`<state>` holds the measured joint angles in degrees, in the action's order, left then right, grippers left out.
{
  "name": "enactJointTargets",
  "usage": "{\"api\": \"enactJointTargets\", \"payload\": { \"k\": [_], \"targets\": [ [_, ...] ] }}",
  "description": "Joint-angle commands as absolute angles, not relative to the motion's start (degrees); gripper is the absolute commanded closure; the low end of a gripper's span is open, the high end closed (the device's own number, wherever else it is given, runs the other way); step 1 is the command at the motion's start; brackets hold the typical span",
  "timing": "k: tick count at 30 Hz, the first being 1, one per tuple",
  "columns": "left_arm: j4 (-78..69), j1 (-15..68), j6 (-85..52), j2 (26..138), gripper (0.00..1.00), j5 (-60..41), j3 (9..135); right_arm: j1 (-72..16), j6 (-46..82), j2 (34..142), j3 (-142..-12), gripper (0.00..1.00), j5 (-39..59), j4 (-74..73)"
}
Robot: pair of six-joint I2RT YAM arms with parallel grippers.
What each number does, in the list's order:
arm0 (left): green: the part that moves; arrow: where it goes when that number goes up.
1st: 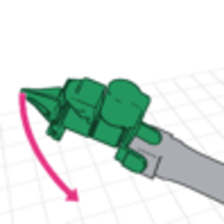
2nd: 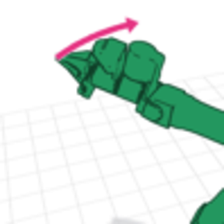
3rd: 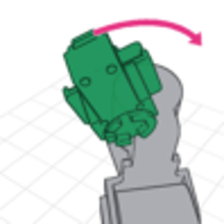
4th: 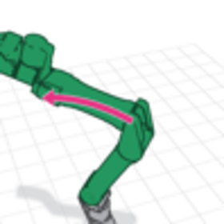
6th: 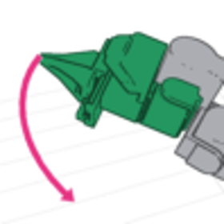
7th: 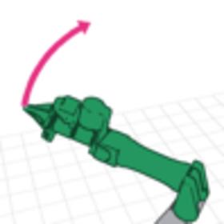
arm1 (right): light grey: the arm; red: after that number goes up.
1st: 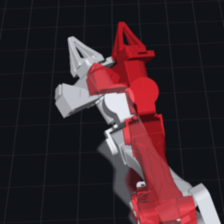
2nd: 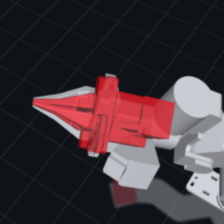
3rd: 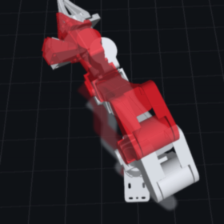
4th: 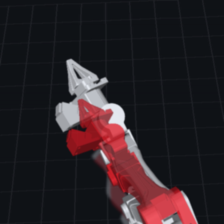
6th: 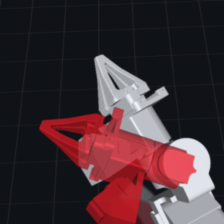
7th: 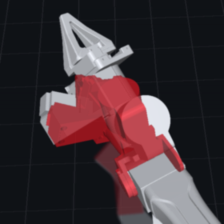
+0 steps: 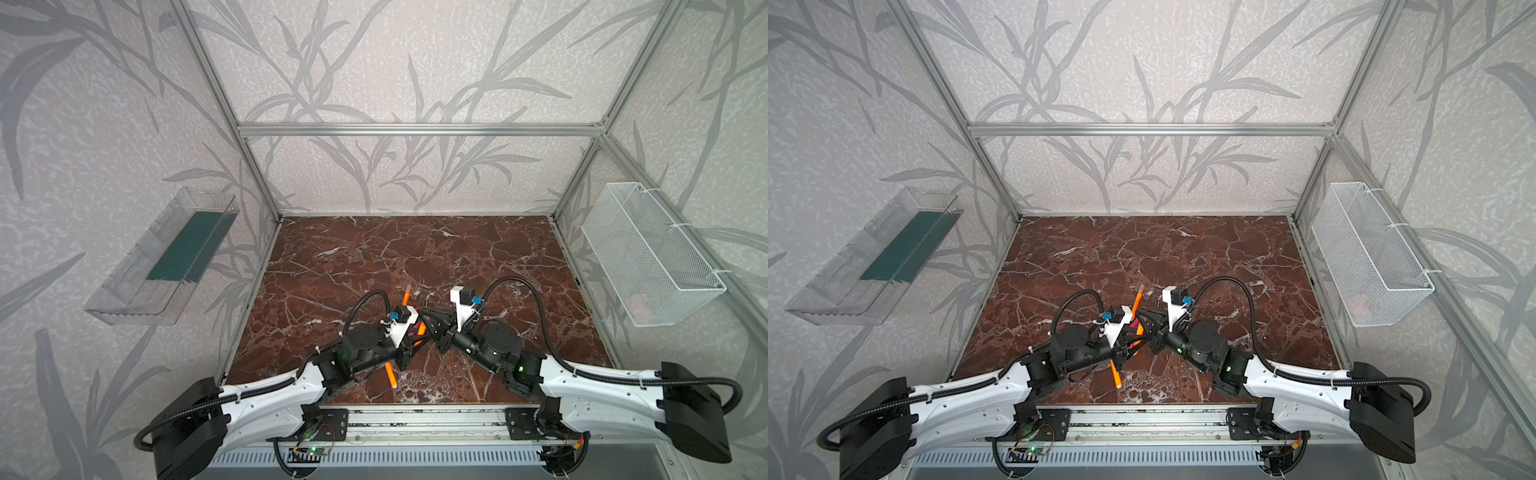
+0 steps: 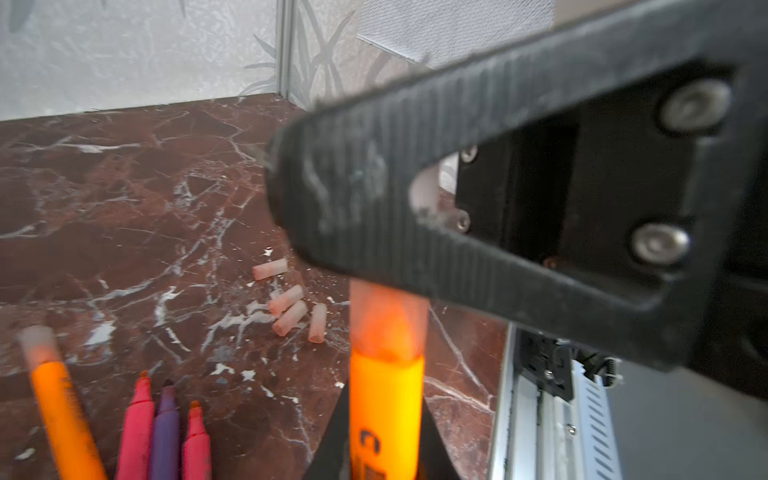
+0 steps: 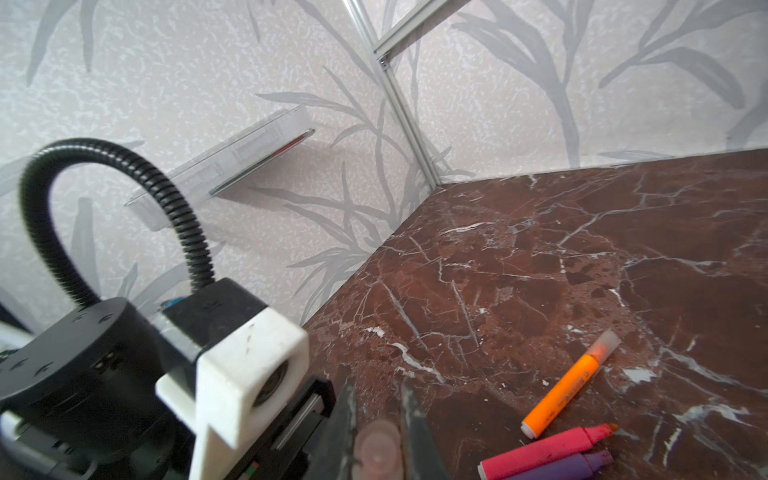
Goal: Insert the pens into the pen caps
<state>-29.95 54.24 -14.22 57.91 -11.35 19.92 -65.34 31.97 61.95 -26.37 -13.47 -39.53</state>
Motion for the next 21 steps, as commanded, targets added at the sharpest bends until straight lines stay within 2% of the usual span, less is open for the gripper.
{"api": "enactJointTargets", "payload": {
  "k": [1, 9, 14, 19, 21],
  "targets": [
    [-32.5, 50.9, -14.5, 59.9, 1.00, 14.3, 27.7, -73.7, 34.0, 64.2, -25.8, 1.00, -8.2, -32.1],
    [-30.6, 50.7, -14.3, 60.1, 1.00, 18.7, 32.6, -74.9, 37.7, 67.3, -23.9, 1.00, -13.7, -35.0],
    [-27.9, 48.3, -17.2, 58.1, 1.00, 9.5, 33.8, -75.2, 31.7, 67.0, -21.5, 1.00, -11.0, -41.8],
    [-27.3, 41.6, -22.6, 55.2, 1.00, -2.7, 32.8, -75.2, 28.5, 66.4, -17.9, 1.00, -7.5, -50.9],
    [-27.3, 40.5, -22.9, 53.9, 1.00, -4.3, 32.1, -75.2, 27.3, 66.2, -16.5, 1.00, -5.8, -53.9]
  ]
}}
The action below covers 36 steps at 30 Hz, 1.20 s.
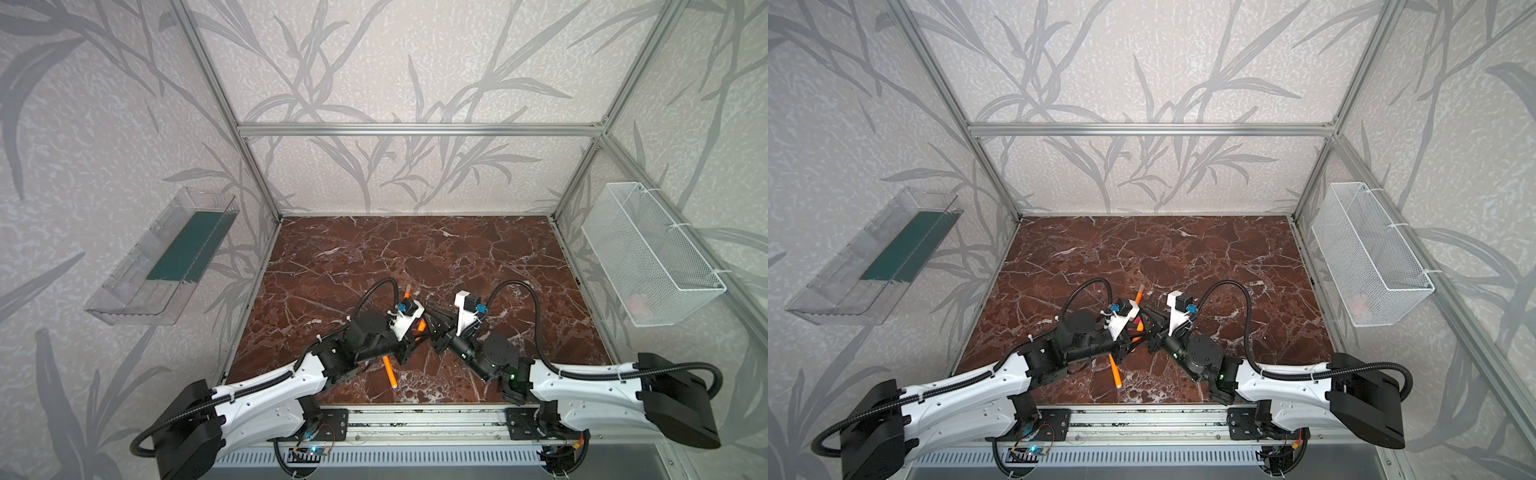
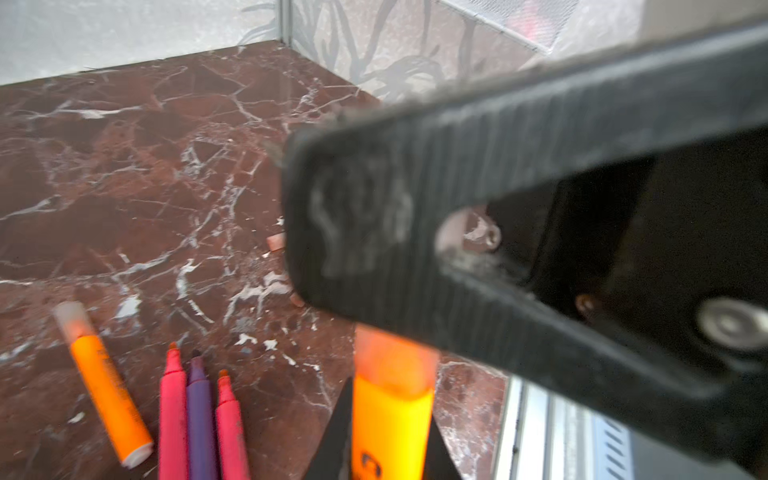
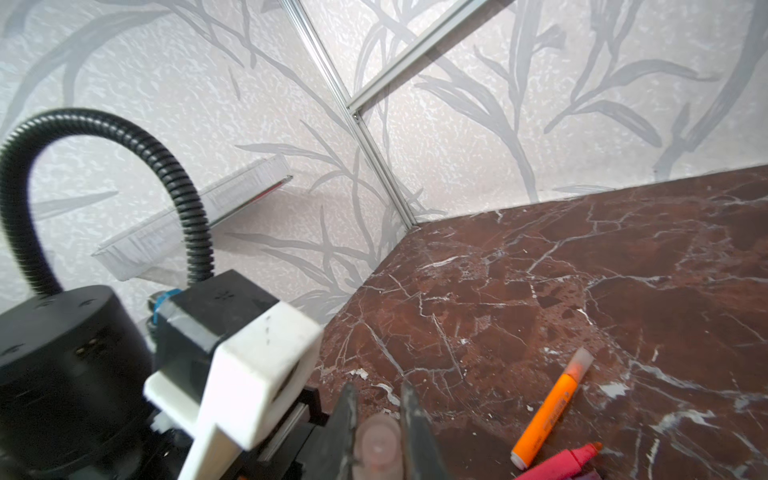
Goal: Insert the pens into the pen caps
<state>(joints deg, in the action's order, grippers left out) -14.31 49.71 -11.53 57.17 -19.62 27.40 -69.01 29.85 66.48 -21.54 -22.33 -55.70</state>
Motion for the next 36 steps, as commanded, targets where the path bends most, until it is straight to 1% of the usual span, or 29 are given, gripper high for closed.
{"api": "enactJointTargets", "payload": {
  "k": [1, 4, 6, 7, 9, 10, 12, 16, 19, 24, 28, 31, 36],
  "targets": [
    [-27.2, 40.3, -22.4, 53.2, 1.00, -5.1, 31.7, -75.1, 26.7, 66.1, -15.9, 1.00, -4.9, -55.3],
    [-27.4, 40.3, -21.1, 51.6, 1.00, -5.6, 30.6, -75.4, 25.3, 66.4, -15.5, 1.00, -2.8, -56.3],
    [-27.1, 40.3, -20.4, 51.4, 1.00, -3.5, 30.4, -76.1, 26.0, 66.7, -16.1, 1.00, -4.2, -54.7],
    [-26.6, 40.3, -19.9, 51.6, 1.00, -1.6, 30.6, -77.3, 26.9, 66.8, -17.0, 1.00, -7.6, -51.8],
    [-26.1, 40.3, -18.9, 52.9, 1.00, 1.9, 31.1, -80.3, 32.1, 66.7, -20.5, 1.00, -17.5, -39.3],
    [-26.1, 40.3, -18.2, 53.7, 1.00, 3.1, 31.4, -80.9, 35.0, 67.2, -21.9, 1.00, -20.0, -35.0],
    [-27.6, 40.4, -17.1, 55.1, 1.00, 5.0, 31.5, -81.5, 40.6, 68.5, -23.7, 1.00, -21.3, -31.6],
    [-27.6, 40.7, -17.0, 56.7, 1.00, 8.8, 32.6, -84.7, 44.3, 72.7, -28.9, 1.00, -25.8, -24.5],
    [-26.0, 40.8, -17.3, 56.6, 1.00, 9.3, 33.4, -85.0, 45.5, 74.4, -28.3, 1.00, -25.6, -27.3],
    [-25.8, 40.8, -17.7, 55.4, 1.00, 8.4, 32.2, -85.2, 43.4, 75.0, -28.0, 1.00, -25.4, -30.4],
    [-25.1, 40.1, -19.8, 54.2, 1.00, 3.1, 31.6, -85.1, 36.9, 74.7, -22.6, 1.00, -22.8, -45.3],
    [-23.9, 39.1, -22.6, 53.5, 1.00, -1.3, 31.8, -85.1, 30.8, 73.4, -19.7, 1.00, -21.2, -51.2],
    [-23.3, 37.8, -24.4, 51.2, 1.00, -5.4, 31.0, -85.1, 24.3, 73.0, -14.0, 1.00, -15.6, -64.7]
  ]
}}
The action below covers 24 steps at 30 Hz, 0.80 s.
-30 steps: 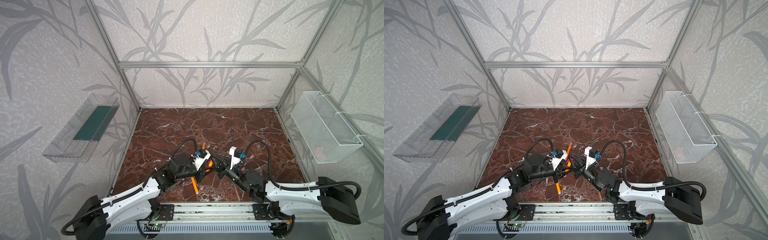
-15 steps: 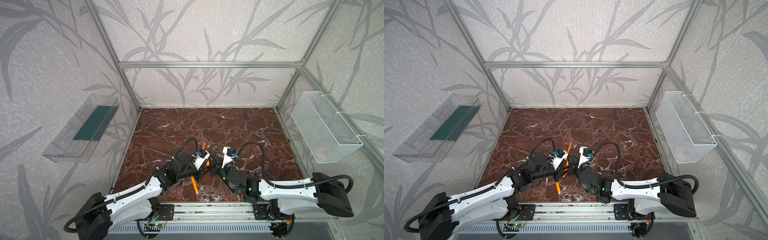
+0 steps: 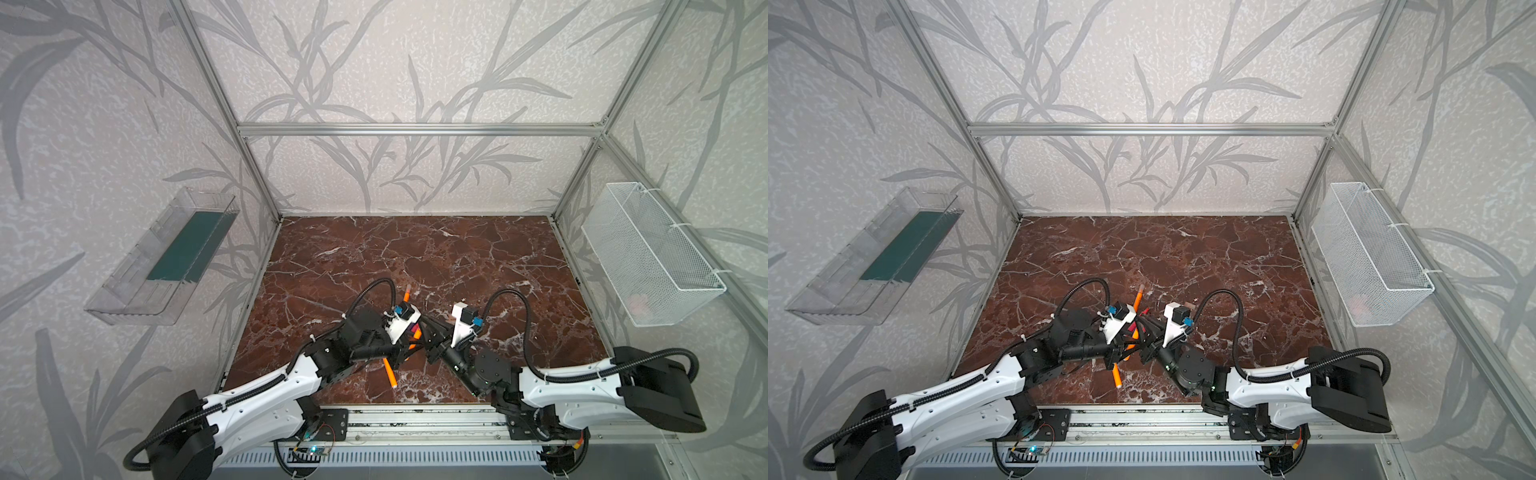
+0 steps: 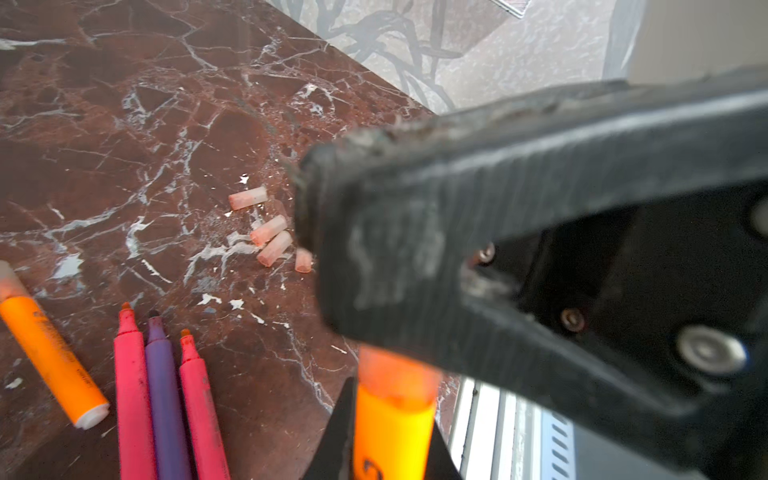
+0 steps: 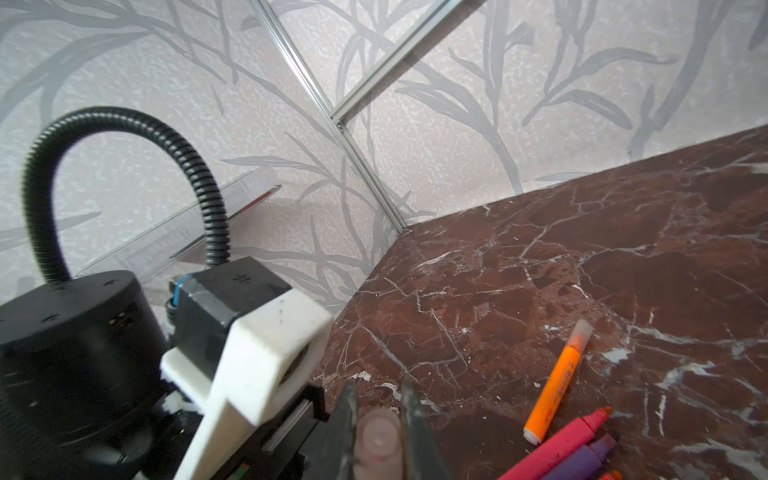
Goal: Insert the pens into the pen caps
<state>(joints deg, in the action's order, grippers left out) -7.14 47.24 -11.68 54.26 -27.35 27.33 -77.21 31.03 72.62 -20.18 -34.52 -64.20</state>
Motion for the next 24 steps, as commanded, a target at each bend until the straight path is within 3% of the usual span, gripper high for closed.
{"api": "enactJointTargets", "payload": {
  "k": [1, 8, 15, 19, 21, 24],
  "targets": [
    [-23.2, 37.8, -24.5, 50.6, 1.00, -5.8, 30.7, -85.2, 24.0, 72.8, -13.3, 1.00, -15.2, -65.9],
    [-23.8, 37.6, -24.6, 49.4, 1.00, -6.7, 29.7, -85.3, 22.3, 74.4, -12.5, 1.00, -12.4, -70.5],
    [-25.2, 37.6, -22.7, 52.0, 1.00, -1.3, 29.1, -85.3, 33.2, 70.9, -20.5, 1.00, -22.1, -46.3],
    [-24.8, 37.7, -22.2, 53.6, 1.00, -0.6, 29.6, -85.3, 34.9, 69.2, -22.4, 0.99, -26.3, -39.5],
    [-23.9, 37.7, -22.3, 54.0, 1.00, -1.6, 29.8, -85.3, 34.9, 67.9, -23.7, 0.90, -29.0, -35.8],
    [-21.5, 37.7, -22.7, 55.5, 1.00, -3.0, 30.0, -85.1, 34.5, 66.5, -25.4, 0.67, -33.6, -30.9]
  ]
}}
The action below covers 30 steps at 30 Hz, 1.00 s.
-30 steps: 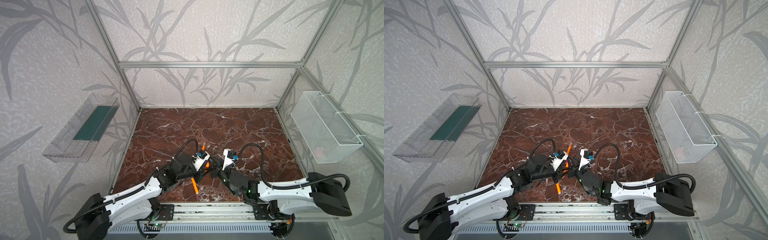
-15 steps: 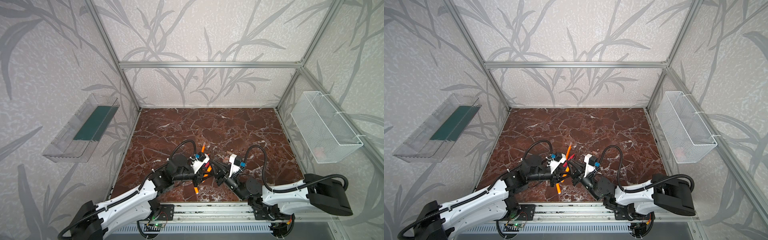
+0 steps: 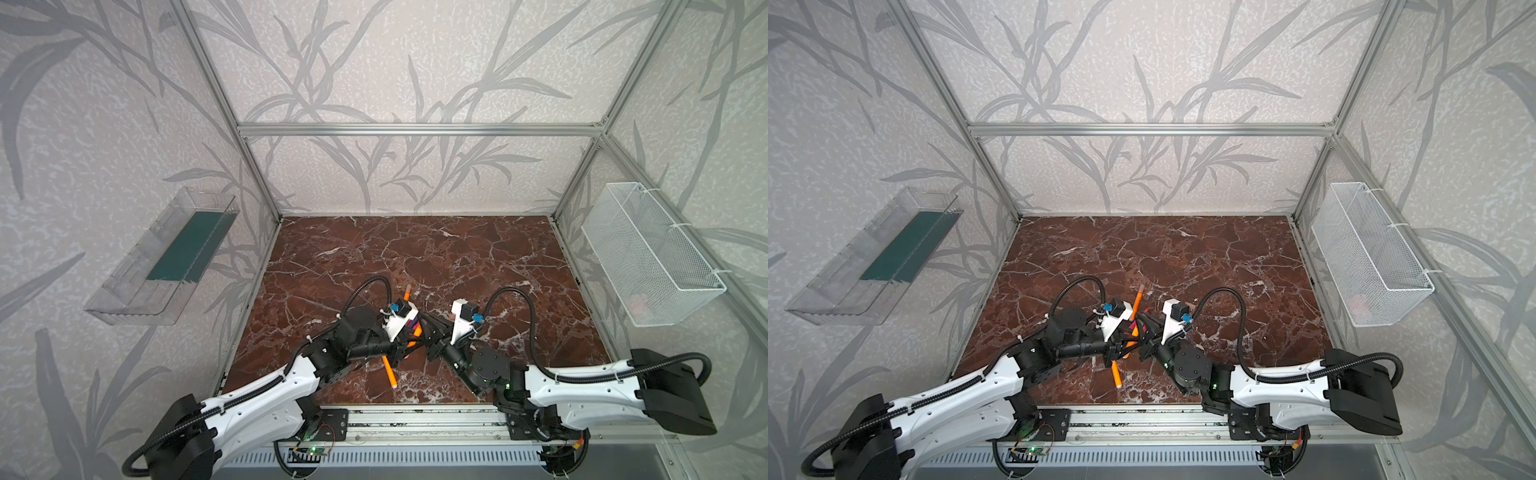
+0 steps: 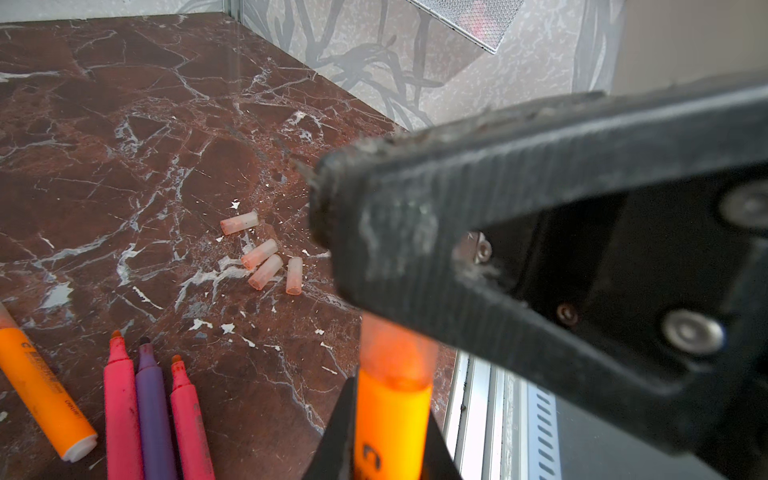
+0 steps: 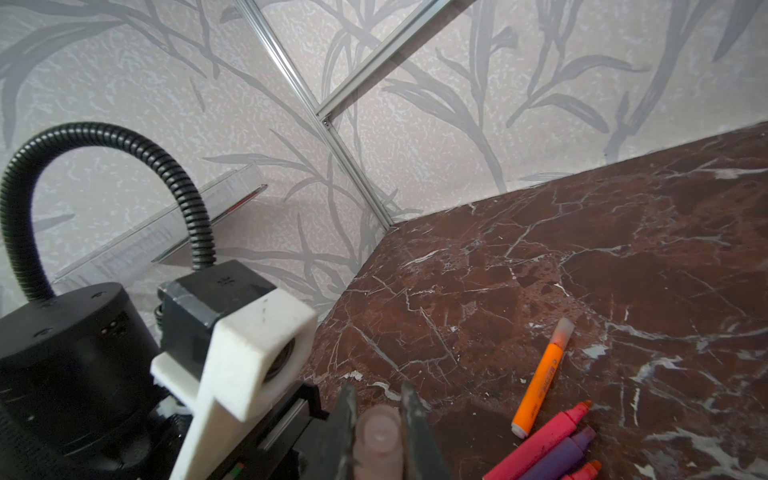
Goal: Insert the pens into the pen caps
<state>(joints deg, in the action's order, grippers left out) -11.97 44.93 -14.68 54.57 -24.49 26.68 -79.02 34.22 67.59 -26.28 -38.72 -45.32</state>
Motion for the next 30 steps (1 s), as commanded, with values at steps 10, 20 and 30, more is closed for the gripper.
{"api": "enactJointTargets", "payload": {
  "k": [10, 20, 30],
  "targets": [
    [-12.5, 37.7, -27.7, 58.3, 1.00, 5.7, 23.0, -77.5, 31.3, 55.9, -23.1, 0.22, -38.5, -23.1],
    [-9.6, 37.5, -33.7, 63.8, 1.00, 11.3, 23.1, -54.1, 23.6, 41.4, -25.5, 0.16, -35.7, -2.7],
    [-8.5, 37.5, -34.4, 78.8, 1.00, 10.5, 30.5, -33.6, 17.1, 38.0, -24.6, 0.13, -32.1, -0.7]
  ]
}}
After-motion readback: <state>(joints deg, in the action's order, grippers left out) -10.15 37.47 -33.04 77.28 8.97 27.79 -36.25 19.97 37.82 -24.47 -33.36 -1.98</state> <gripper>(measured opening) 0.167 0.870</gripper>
